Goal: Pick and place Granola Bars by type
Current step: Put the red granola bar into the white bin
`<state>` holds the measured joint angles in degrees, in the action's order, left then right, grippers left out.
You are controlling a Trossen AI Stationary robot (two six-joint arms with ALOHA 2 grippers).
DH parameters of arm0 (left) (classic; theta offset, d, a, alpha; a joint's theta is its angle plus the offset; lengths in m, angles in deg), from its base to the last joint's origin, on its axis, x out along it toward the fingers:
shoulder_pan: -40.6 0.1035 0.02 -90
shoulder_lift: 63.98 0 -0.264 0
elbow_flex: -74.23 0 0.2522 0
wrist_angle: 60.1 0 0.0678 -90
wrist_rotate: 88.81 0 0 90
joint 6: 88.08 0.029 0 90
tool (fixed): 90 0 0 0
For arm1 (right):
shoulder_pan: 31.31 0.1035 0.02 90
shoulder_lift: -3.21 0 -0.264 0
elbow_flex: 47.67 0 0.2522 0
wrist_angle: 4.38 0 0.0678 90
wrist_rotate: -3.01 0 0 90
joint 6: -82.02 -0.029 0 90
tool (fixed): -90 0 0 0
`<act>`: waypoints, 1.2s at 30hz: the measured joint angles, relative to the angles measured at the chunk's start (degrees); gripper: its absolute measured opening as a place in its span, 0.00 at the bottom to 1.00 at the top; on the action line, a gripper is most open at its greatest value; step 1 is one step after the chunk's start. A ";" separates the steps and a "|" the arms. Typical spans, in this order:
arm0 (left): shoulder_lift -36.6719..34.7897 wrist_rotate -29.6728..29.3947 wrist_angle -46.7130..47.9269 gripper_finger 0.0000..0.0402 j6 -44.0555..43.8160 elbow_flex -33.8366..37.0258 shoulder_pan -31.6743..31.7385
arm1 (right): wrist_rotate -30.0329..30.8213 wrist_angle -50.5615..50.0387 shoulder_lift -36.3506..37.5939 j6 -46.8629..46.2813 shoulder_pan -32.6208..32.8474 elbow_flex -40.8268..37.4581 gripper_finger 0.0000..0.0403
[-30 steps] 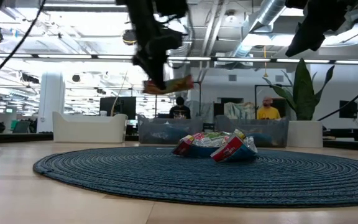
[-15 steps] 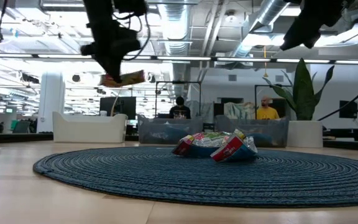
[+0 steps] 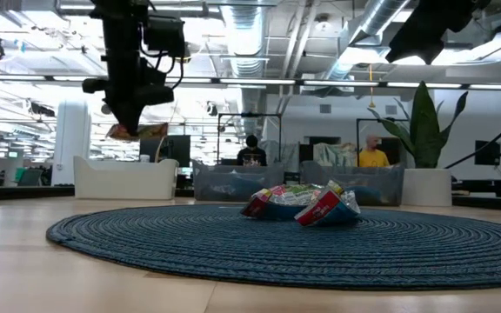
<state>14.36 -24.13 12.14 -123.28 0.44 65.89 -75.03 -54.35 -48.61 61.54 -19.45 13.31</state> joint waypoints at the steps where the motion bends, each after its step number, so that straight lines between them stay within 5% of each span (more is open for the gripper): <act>1: 0.00 0.04 -0.32 0.04 -0.01 0.36 0.47 | 0.00 0.00 -0.01 0.00 0.00 0.00 0.30; 12: 0.00 1.48 -5.86 0.04 2.15 0.63 3.69 | 0.01 -0.11 -0.01 0.10 0.00 0.00 0.30; 21: 0.00 -2.97 -3.74 0.06 4.49 0.63 5.70 | 0.00 -0.11 -0.01 0.06 0.00 0.00 0.30; 36: 0.02 -0.81 -2.43 0.37 5.64 0.63 7.81 | 0.00 -0.09 -0.01 0.75 0.00 0.00 0.30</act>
<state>14.39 -24.95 9.71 -117.64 1.07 73.70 -75.03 -54.44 -48.62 62.29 -19.45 13.31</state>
